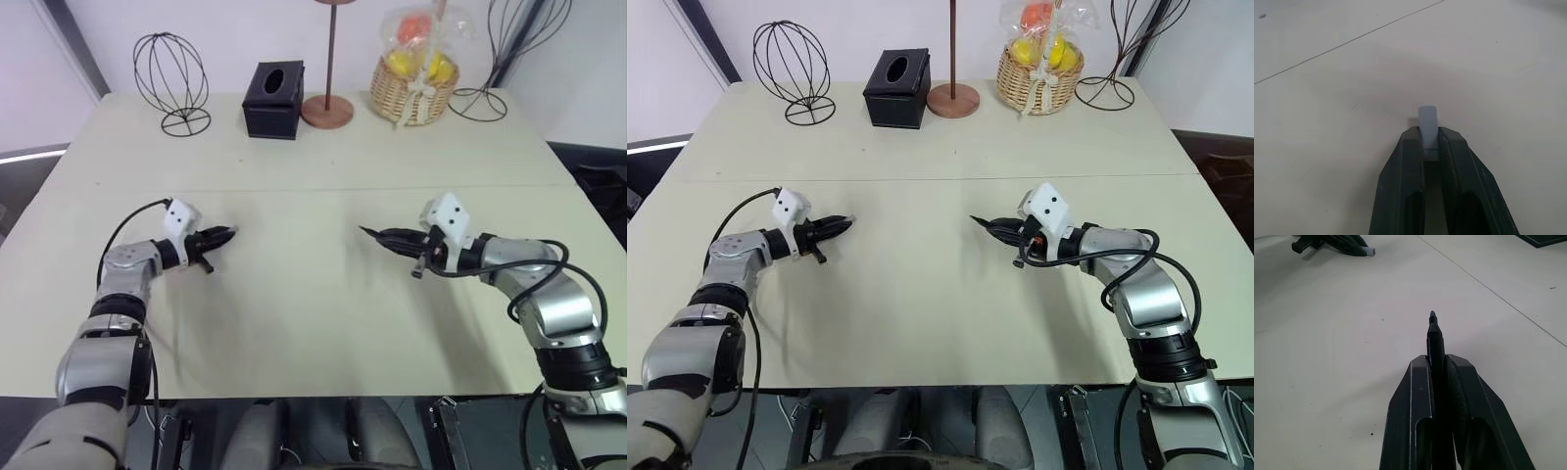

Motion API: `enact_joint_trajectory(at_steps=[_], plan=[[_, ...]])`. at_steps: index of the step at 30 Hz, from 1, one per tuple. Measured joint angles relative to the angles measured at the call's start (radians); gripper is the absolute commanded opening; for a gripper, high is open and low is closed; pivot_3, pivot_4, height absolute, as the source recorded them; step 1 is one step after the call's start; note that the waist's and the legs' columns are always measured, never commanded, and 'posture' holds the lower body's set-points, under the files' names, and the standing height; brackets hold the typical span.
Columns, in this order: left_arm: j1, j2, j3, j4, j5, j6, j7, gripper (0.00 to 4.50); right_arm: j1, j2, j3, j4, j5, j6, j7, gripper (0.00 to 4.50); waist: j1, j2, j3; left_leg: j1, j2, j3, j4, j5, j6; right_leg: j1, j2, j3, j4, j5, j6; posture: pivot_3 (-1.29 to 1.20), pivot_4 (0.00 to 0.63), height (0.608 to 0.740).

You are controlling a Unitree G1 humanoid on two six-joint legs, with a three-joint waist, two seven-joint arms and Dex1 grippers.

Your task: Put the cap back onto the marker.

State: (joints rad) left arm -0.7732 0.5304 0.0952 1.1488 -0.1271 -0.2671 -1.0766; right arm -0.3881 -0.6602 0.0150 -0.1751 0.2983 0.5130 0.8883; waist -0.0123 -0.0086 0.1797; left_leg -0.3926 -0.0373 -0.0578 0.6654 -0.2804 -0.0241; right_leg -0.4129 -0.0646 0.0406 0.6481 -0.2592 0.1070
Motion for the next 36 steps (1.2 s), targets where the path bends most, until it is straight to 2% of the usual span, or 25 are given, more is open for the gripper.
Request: enact_joint_trajectory(at_steps=[5, 8, 11, 16, 22, 29, 36], plan=[[0.000, 0.001, 0.002, -0.010, -0.002, 0.003, -0.005, 0.07, 0.001, -0.007, 0.000, 0.004, -0.001, -0.010, 0.001, 0.00, 0.000, 0.000, 0.000, 0.000, 0.000, 0.000, 0.000, 0.000, 0.000, 0.000, 0.000, 0.000, 0.000, 0.000, 0.000, 0.00, 0.150, 0.740], [-0.006, 0.000, -0.001, -0.056, -0.014, 0.039, -0.071, 0.07, 0.001, -0.047, 0.000, 0.009, -0.001, -0.028, 0.021, 0.00, 0.001, -0.001, 0.001, 0.000, 0.000, 0.000, 0.000, 0.000, 0.000, 0.000, 0.000, 0.000, 0.000, 0.000, 0.000, 0.00, 0.150, 0.740], [-0.037, 0.003, -0.004, -0.165, -0.035, 0.092, -0.152, 0.07, -0.006, -0.089, 0.000, 0.027, -0.001, -0.044, 0.053, 0.00, 0.000, -0.001, 0.001, -0.001, 0.000, 0.000, 0.000, 0.000, 0.000, 0.000, 0.000, 0.000, 0.000, 0.000, 0.000, 0.00, 0.150, 0.740], [-0.073, 0.011, -0.063, -0.450, -0.080, 0.202, -0.298, 0.07, -0.047, -0.154, 0.000, 0.055, -0.001, -0.086, 0.136, 0.00, -0.004, -0.001, 0.001, 0.000, 0.001, 0.000, 0.000, 0.000, 0.000, 0.000, 0.001, 0.000, -0.001, 0.000, 0.000, 0.00, 0.150, 0.740], [-0.042, -0.003, -0.141, -0.608, -0.095, 0.279, -0.367, 0.07, -0.069, -0.166, 0.018, 0.052, -0.001, -0.103, 0.196, 0.00, -0.007, -0.001, 0.001, 0.000, 0.002, 0.000, 0.000, 0.000, 0.000, 0.000, 0.002, 0.001, 0.000, 0.000, 0.000, 0.00, 0.150, 0.740], [0.011, -0.029, -0.210, -0.646, -0.091, 0.257, -0.401, 0.07, -0.065, -0.180, 0.051, -0.038, 0.003, -0.095, 0.250, 0.00, -0.002, -0.001, 0.001, 0.000, 0.001, 0.000, 0.000, 0.000, 0.000, 0.000, 0.001, 0.001, -0.001, 0.000, 0.000, 0.00, 0.150, 0.740], [0.014, -0.050, -0.279, -0.650, -0.046, 0.141, -0.404, 0.07, -0.048, -0.147, 0.060, -0.099, 0.019, -0.056, 0.225, 0.00, 0.000, -0.001, 0.001, 0.000, 0.001, 0.000, 0.000, 0.000, 0.000, 0.000, 0.001, 0.001, -0.001, 0.000, 0.000, 0.00, 0.150, 0.740]])
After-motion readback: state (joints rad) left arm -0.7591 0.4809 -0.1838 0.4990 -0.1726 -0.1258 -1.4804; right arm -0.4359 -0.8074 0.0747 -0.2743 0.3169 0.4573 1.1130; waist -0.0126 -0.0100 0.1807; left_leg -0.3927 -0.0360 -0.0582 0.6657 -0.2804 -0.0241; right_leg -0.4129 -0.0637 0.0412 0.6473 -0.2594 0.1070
